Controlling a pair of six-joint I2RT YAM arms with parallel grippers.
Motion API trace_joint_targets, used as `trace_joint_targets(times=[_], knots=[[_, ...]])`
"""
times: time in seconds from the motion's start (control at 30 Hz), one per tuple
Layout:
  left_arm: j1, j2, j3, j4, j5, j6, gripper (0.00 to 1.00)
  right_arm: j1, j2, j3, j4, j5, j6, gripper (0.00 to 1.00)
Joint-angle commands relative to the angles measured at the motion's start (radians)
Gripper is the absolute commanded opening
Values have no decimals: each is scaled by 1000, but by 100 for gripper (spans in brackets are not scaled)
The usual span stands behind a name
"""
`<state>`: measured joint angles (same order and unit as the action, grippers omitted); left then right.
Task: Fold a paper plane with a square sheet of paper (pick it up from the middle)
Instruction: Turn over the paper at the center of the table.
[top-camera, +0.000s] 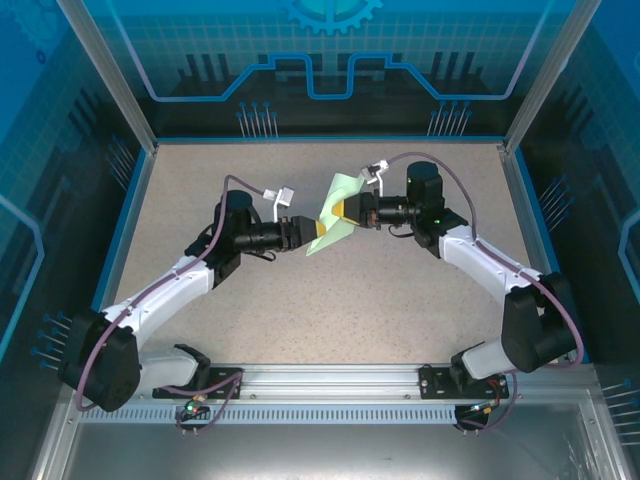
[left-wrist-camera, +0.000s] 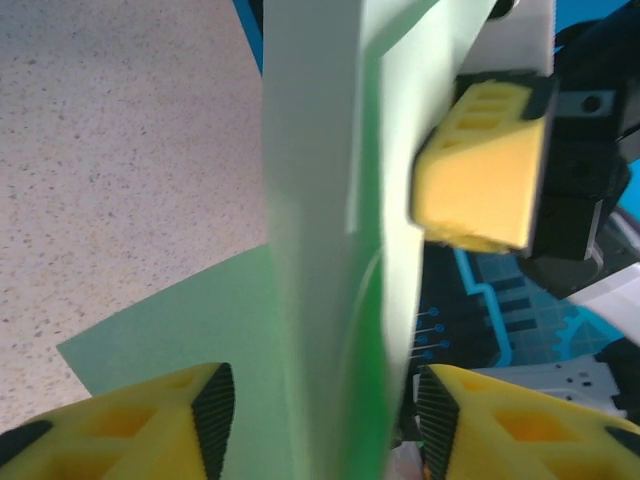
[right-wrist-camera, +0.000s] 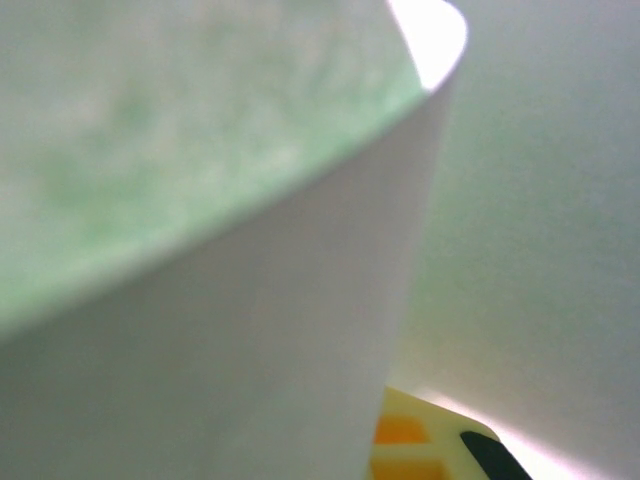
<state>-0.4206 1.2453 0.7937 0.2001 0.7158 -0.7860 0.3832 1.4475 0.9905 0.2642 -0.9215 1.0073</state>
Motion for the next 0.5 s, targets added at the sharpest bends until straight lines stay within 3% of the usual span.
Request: trace_joint_targets(times=[0.0,0.1,0.3,0.47], knots=[[9,7,17,-50,10,38,61,-18,-31,21,18,-21,0,9],[10,3,9,-40,10,20,65,-19,-33,24,11,-20,-6,9],[9,16,-13,138,55,-128,62,-20,-32,22,22,-20,2,9],[8,9,25,-61,12,-11,67,-23,-39,24,12,-18,-12,9]])
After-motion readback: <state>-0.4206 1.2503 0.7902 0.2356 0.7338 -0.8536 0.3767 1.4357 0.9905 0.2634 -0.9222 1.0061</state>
